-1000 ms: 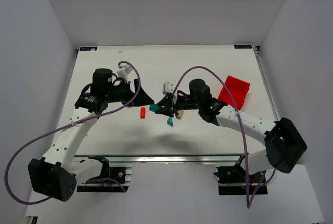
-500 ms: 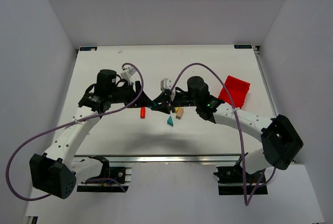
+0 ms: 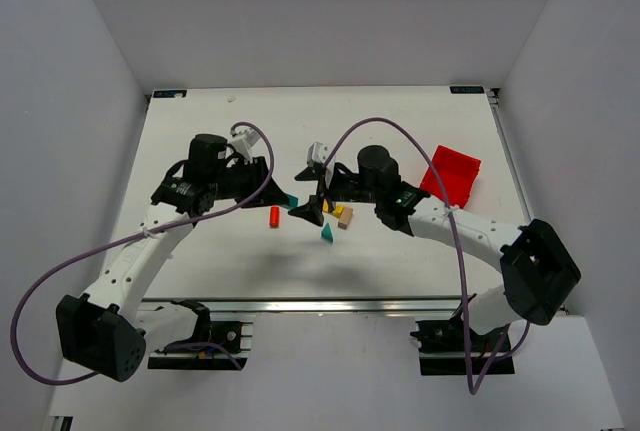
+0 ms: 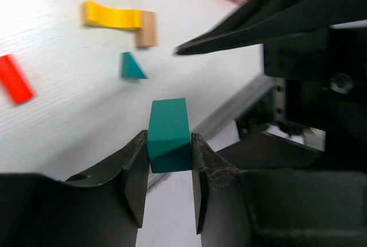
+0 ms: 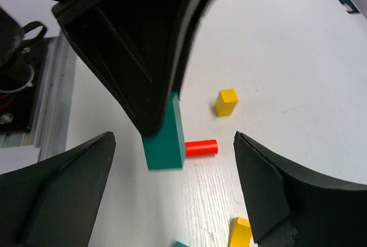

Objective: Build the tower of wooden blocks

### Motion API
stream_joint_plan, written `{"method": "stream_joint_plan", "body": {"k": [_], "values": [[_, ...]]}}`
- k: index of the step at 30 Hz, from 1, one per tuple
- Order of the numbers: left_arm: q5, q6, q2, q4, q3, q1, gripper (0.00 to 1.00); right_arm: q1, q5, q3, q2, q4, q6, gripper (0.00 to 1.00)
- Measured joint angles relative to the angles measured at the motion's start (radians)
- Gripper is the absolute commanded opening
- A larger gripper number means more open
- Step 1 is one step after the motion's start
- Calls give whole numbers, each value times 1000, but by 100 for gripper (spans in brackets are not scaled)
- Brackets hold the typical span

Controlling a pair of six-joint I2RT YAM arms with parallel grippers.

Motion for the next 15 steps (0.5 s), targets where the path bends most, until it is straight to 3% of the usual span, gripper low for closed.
{"method": "stream_joint_plan", "body": {"k": [10, 15], "values": [[-353, -16, 97, -111, 91, 0, 0, -56, 317, -146, -127, -97, 114, 89], [-435, -32, 225, -95, 96, -2, 0, -92, 474, -175, -169, -225, 151, 89]]}}
